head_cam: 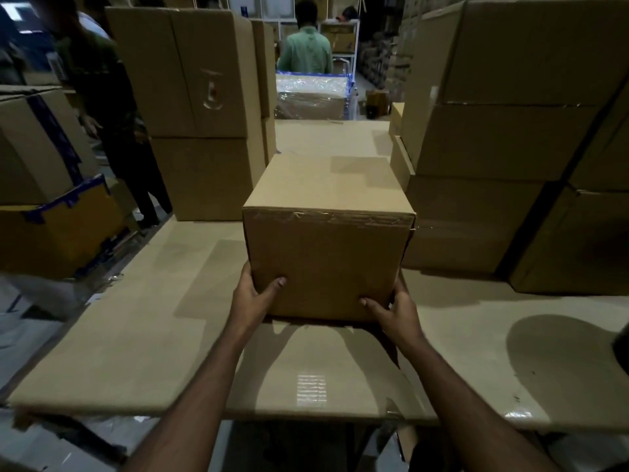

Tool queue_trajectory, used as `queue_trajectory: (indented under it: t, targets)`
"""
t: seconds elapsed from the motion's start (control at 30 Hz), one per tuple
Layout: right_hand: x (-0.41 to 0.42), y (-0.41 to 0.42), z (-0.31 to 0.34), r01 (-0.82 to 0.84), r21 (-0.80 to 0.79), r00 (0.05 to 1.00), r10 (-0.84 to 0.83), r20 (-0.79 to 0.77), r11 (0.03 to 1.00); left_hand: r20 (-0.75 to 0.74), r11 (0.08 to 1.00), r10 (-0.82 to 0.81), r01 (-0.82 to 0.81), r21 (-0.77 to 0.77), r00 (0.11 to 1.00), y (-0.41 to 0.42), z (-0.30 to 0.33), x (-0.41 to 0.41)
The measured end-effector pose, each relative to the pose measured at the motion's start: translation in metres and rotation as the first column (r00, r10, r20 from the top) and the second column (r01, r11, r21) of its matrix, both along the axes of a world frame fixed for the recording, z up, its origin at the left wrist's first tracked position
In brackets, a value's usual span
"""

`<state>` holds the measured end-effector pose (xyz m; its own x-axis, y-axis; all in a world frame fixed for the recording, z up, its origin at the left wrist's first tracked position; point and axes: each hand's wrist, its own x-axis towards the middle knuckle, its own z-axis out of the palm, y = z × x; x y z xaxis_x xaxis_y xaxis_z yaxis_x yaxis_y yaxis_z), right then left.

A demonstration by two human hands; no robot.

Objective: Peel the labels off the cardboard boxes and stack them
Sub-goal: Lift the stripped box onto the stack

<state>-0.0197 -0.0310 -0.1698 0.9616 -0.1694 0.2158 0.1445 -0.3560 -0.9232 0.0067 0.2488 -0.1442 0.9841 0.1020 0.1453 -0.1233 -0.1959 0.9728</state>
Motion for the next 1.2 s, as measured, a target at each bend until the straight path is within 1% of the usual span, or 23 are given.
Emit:
queue_trajectory:
  t: [0.1, 0.23, 0.33, 0.5, 0.57, 0.63, 0.73, 0.87, 0.9, 0.97, 1.03, 1.1, 1.2]
  targets:
    - [0.012, 0.008, 0.019, -0.023, 0.035, 0.999, 0.022, 0.034, 0.999, 0.038, 0.999, 0.03, -0.029, -0.028, 0.999, 0.004, 0.017, 0.004]
    - [0.038, 0.016, 0.065, -0.045, 0.063, 0.996, 0.039, 0.086, 0.997, 0.127, 0.994, 0.069, -0.057, -0.094, 0.989, 0.014, 0.066, 0.016]
    - [0.057, 0.023, 0.114, -0.088, 0.094, 0.981, 0.07, 0.183, 0.992, 0.216, 0.989, 0.085, -0.057, -0.133, 0.973, 0.021, 0.116, 0.027]
    - [0.077, 0.027, 0.208, -0.16, 0.06, 0.921, 0.127, 0.367, 0.985, 0.364, 0.979, 0.114, -0.044, -0.197, 0.924, 0.024, 0.207, 0.046]
    - [0.081, 0.025, 0.245, -0.169, 0.038, 0.9, 0.139, 0.414, 0.985, 0.414, 0.976, 0.105, -0.015, -0.216, 0.904, 0.02, 0.243, 0.051]
    - [0.085, 0.025, 0.282, -0.142, 0.017, 0.879, 0.118, 0.462, 0.99, 0.464, 0.968, 0.091, 0.031, -0.248, 0.881, 0.017, 0.279, 0.057]
    - [0.09, 0.02, 0.335, -0.126, 0.018, 0.844, 0.097, 0.528, 0.992, 0.535, 0.965, 0.041, 0.107, -0.241, 0.844, 0.014, 0.332, 0.066]
    - [0.084, 0.002, 0.397, -0.145, 0.043, 0.81, 0.094, 0.578, 0.988, 0.56, 0.959, 0.022, 0.141, -0.246, 0.828, -0.006, 0.391, 0.071]
    - [0.085, -0.006, 0.409, -0.132, 0.034, 0.808, 0.088, 0.583, 0.991, 0.562, 0.958, 0.013, 0.151, -0.244, 0.827, -0.014, 0.402, 0.073]
    - [0.088, -0.026, 0.433, -0.05, 0.001, 0.799, 0.039, 0.6, 0.999, 0.559, 0.952, -0.028, 0.193, -0.238, 0.828, -0.034, 0.423, 0.082]
    - [0.088, -0.044, 0.457, 0.033, -0.034, 0.806, -0.006, 0.592, 0.999, 0.554, 0.938, -0.105, 0.268, -0.222, 0.826, -0.049, 0.439, 0.096]
    - [0.085, -0.064, 0.478, 0.137, -0.054, 0.806, -0.079, 0.587, 0.989, 0.574, 0.923, -0.188, 0.344, -0.175, 0.797, -0.066, 0.453, 0.116]
    - [0.079, -0.105, 0.5, 0.244, -0.06, 0.783, -0.16, 0.601, 0.968, 0.59, 0.898, -0.286, 0.426, -0.11, 0.755, -0.106, 0.466, 0.143]
